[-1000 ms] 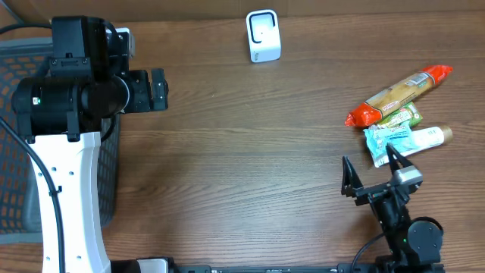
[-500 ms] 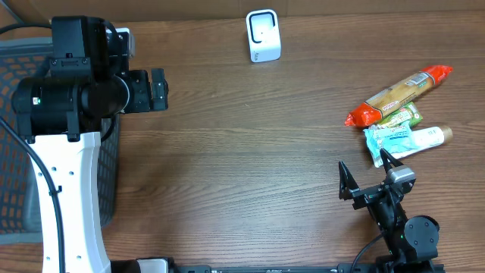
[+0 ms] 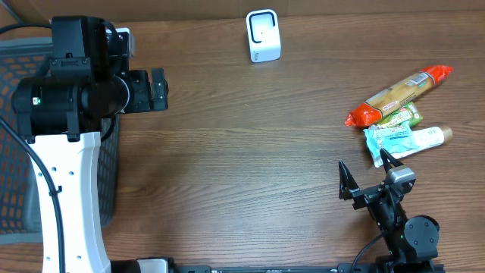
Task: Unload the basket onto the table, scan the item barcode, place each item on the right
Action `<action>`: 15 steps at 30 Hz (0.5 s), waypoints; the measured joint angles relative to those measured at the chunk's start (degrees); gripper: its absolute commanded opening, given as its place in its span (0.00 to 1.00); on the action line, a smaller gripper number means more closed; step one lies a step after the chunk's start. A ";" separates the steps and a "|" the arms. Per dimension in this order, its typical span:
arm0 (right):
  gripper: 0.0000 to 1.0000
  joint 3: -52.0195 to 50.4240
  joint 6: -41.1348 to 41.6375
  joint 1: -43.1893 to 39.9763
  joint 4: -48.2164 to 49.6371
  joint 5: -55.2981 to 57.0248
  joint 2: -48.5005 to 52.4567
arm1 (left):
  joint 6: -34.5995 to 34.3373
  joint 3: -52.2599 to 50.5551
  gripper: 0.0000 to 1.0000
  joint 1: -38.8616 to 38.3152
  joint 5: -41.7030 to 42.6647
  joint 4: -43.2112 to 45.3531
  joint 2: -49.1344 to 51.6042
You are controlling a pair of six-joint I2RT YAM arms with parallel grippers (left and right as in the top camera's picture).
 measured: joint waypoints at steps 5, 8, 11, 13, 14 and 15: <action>1.00 0.00 -0.02 0.00 -0.02 0.00 0.00 | -0.02 -0.20 0.99 0.00 0.00 0.09 -0.57; 1.00 0.00 0.00 0.00 -0.02 0.00 0.00 | -0.02 -3.28 1.00 0.00 0.02 1.07 -4.07; 1.00 0.00 0.00 0.00 0.00 0.00 0.00 | 0.09 -10.88 1.00 0.20 -0.04 1.99 -11.56; 1.00 0.00 -0.04 0.00 -0.02 0.00 0.00 | 0.22 -17.64 0.99 0.90 -0.39 3.82 -17.99; 1.00 0.00 -0.02 0.00 0.00 0.00 0.00 | 0.20 -22.14 1.00 1.46 -0.46 6.58 -22.10; 1.00 0.00 -0.02 0.00 -0.04 0.00 -0.02 | 0.22 -25.66 1.00 1.81 -0.44 9.46 -25.38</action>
